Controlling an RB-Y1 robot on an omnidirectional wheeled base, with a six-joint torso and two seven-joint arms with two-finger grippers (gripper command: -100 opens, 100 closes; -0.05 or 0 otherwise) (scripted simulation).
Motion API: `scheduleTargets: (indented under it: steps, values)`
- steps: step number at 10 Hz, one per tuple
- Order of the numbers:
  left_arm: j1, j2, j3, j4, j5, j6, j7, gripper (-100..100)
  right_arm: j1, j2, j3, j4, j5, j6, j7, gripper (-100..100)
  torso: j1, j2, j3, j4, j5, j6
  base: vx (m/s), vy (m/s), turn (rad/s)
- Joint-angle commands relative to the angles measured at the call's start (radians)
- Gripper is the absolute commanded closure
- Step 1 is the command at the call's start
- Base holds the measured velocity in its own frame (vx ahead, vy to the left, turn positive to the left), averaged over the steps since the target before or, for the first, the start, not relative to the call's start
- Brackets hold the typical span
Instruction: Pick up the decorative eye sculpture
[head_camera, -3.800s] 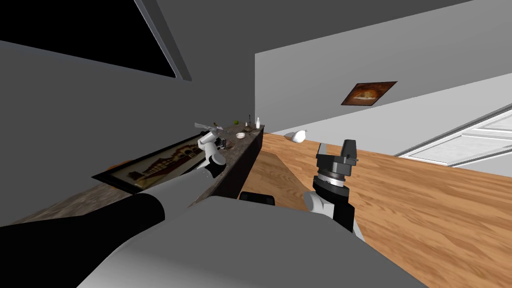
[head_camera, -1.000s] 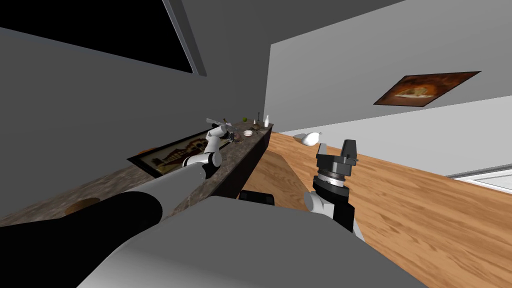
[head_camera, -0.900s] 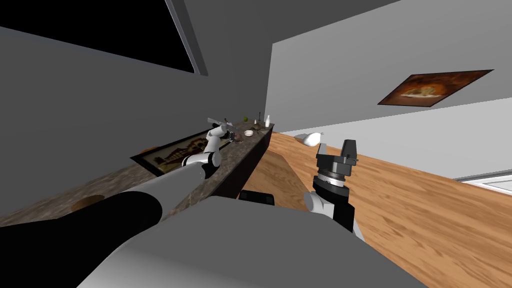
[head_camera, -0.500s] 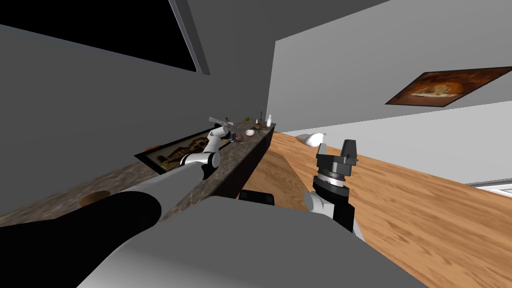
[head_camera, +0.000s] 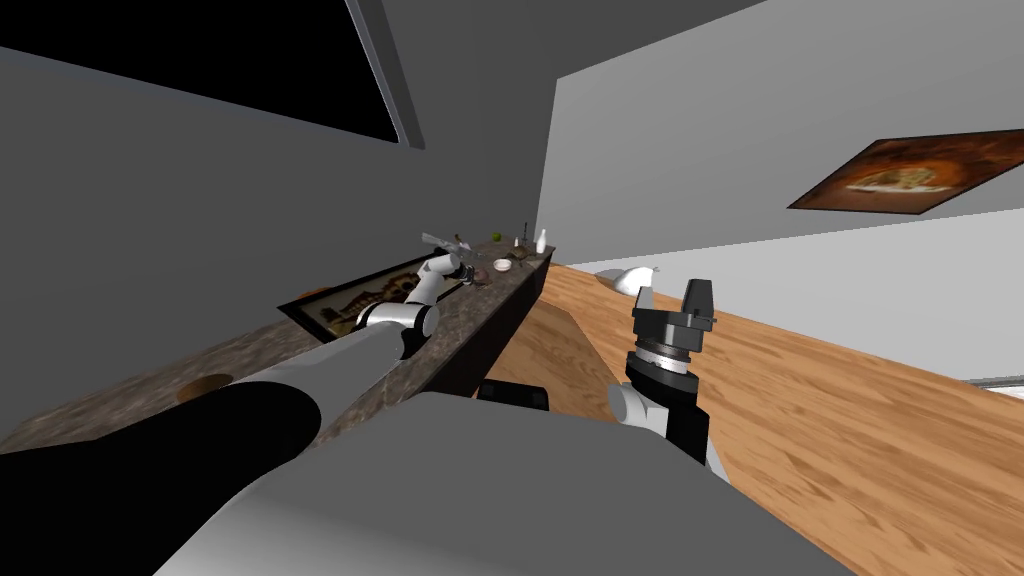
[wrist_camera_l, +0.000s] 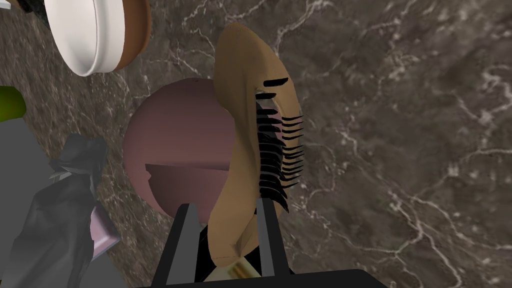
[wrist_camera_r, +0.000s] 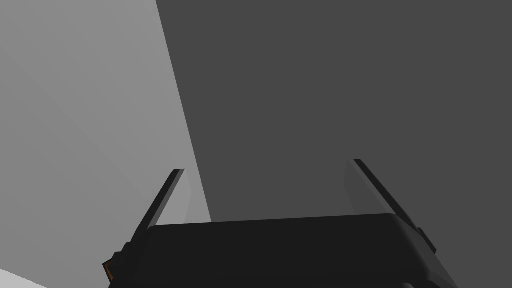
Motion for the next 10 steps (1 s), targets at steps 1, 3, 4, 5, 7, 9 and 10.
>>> scheduleTargets:
  steps: [1, 3, 4, 5, 7, 9, 10]
  values:
    - [0.001, -0.002, -0.044, 0.005, 0.008, -0.001, 0.002, 100, 0.0, 0.0, 0.0, 0.0, 0.0, 0.0, 0.0, 0, 0.0, 0.0, 0.0, 0.0, 0.0, 0.0, 0.001, 0.006, -0.007]
    - [-0.003, 0.029, -0.105, 0.045, 0.086, -0.026, 0.05, 100, 0.0, 0.0, 0.0, 0.0, 0.0, 0.0, 0.0, 0, 0.001, 0.0, -0.002, -0.004, 0.002, -0.003, 0.002, -0.006, 0.105]
    - [-0.003, 0.029, -0.136, 0.045, 0.087, -0.026, 0.05, 100, 0.0, 0.0, 0.0, 0.0, 0.0, 0.0, 0.0, 0, 0.003, 0.0, -0.003, -0.005, 0.003, -0.004, -0.001, -0.005, 0.033]
    - [-0.003, 0.029, -0.162, 0.045, 0.087, -0.026, 0.05, 100, 0.0, 0.0, 0.0, 0.0, 0.0, 0.0, 0.0, 0, 0.003, 0.001, -0.003, -0.007, 0.004, -0.003, 0.0, 0.0, 0.0]
    - [-0.006, 0.06, -0.224, 0.084, 0.159, -0.051, 0.099, 100, 0.0, 0.0, 0.0, 0.0, 0.0, 0.0, 0.0, 0, 0.004, 0.0, -0.006, -0.012, 0.006, -0.005, -0.001, -0.007, 0.091]
    - [-0.006, 0.06, -0.281, 0.084, 0.166, -0.051, 0.099, 100, 0.0, 0.0, 0.0, 0.0, 0.0, 0.0, 0.0, 0, 0.007, 0.0, -0.008, -0.016, 0.009, -0.007, 0.004, 0.0, 0.027]
    - [0.0, 0.067, -0.259, 0.061, 0.164, -0.052, 0.102, 100, 0.0, 0.0, 0.0, 0.0, 0.0, 0.0, 0.0, 0, 0.007, 0.0, -0.01, -0.02, 0.011, -0.006, 0.0, 0.0, 0.0]
